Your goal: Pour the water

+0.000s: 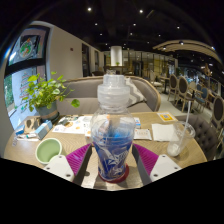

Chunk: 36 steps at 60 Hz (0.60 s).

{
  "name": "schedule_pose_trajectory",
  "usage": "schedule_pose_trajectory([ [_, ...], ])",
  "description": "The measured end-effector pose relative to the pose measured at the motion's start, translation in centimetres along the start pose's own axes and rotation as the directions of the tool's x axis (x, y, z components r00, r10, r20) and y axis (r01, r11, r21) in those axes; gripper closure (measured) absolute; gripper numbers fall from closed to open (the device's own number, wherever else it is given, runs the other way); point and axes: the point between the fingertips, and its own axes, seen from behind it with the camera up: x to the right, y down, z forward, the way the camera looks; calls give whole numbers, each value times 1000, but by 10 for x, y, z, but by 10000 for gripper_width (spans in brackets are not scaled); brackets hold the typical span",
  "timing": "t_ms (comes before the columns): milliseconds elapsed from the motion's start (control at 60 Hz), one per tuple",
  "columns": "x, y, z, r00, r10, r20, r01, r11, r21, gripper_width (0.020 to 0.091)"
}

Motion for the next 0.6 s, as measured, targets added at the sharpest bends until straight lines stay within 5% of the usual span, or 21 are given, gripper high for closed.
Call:
schedule_pose_trajectory([
  [17,1,0,-7,1000,2,-1,-2,1000,-7,234],
  [600,-49,-17,-278,999,22,-44,-28,991,-129,250],
])
